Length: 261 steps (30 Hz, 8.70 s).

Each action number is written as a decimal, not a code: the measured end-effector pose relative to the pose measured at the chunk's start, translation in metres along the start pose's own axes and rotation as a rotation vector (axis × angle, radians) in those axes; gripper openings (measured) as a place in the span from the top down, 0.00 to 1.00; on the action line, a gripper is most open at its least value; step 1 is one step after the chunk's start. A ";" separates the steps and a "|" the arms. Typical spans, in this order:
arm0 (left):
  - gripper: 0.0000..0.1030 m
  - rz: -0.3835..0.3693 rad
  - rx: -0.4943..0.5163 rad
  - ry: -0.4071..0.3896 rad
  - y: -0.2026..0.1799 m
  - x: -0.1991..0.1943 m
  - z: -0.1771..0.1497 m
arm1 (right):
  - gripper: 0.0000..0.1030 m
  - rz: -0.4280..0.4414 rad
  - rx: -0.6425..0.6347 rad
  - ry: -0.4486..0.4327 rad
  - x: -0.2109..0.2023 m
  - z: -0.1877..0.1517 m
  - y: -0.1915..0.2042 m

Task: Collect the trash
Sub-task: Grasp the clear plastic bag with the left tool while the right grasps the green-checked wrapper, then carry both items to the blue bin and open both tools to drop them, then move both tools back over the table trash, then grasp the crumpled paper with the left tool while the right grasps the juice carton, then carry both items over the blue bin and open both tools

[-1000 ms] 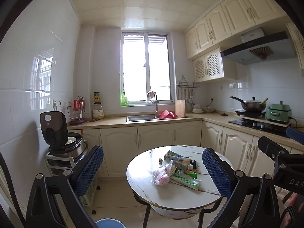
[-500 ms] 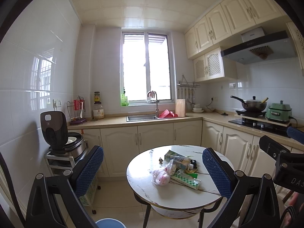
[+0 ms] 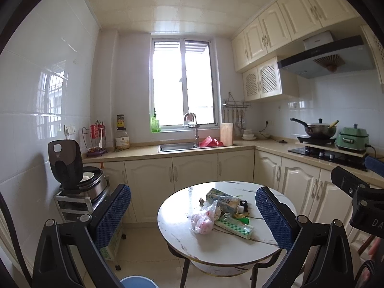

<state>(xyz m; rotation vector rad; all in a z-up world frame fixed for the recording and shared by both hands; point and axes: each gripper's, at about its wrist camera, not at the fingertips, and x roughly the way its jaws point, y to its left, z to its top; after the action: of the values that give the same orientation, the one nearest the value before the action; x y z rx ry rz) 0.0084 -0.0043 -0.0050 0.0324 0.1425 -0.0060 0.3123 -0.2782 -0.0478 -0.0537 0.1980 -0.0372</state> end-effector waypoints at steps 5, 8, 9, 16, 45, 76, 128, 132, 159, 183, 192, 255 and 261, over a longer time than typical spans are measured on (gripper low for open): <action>0.01 -0.035 0.010 -0.004 -0.005 0.034 -0.007 | 0.00 -0.029 -0.015 -0.007 0.021 -0.005 -0.008; 0.01 -0.039 0.010 0.026 0.001 0.067 -0.021 | 0.00 -0.050 -0.010 0.018 0.045 -0.015 -0.018; 0.01 -0.053 0.003 0.049 0.004 0.080 -0.027 | 0.00 -0.057 -0.004 0.038 0.056 -0.021 -0.023; 0.01 -0.091 -0.082 0.241 0.022 0.172 -0.057 | 0.00 -0.066 0.051 0.202 0.128 -0.071 -0.055; 0.01 -0.073 0.003 0.612 0.012 0.471 -0.072 | 0.35 0.411 -0.123 0.696 0.379 -0.171 0.020; 0.49 -0.200 -0.087 0.556 -0.019 0.576 -0.076 | 0.83 0.441 0.038 0.644 0.330 -0.164 -0.031; 0.29 0.391 -0.353 0.880 0.265 0.550 -0.289 | 0.14 0.960 -0.258 0.924 0.384 -0.298 0.426; 0.28 0.403 -0.335 0.807 0.246 0.525 -0.257 | 0.16 0.944 -0.249 0.834 0.364 -0.262 0.416; 0.01 -0.115 -0.003 0.579 -0.050 0.600 -0.113 | 0.02 0.302 -0.103 0.429 0.357 -0.084 0.018; 0.68 -0.232 0.054 0.661 -0.073 0.748 -0.114 | 0.04 0.589 -0.356 0.561 0.498 -0.109 0.013; 0.68 -0.272 -0.026 0.585 -0.047 0.718 -0.091 | 0.54 0.615 -0.369 0.587 0.492 -0.104 0.019; 0.26 0.300 -0.350 0.885 0.238 0.530 -0.269 | 0.52 0.844 -0.384 0.965 0.397 -0.294 0.431; 0.26 0.295 -0.360 0.829 0.233 0.522 -0.248 | 0.35 0.840 -0.349 0.923 0.386 -0.277 0.423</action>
<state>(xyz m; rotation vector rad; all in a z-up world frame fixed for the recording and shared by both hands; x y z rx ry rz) 0.4914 0.2343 -0.3168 -0.3088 0.9640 0.3305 0.6494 0.1138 -0.4188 -0.2976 1.1341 0.8271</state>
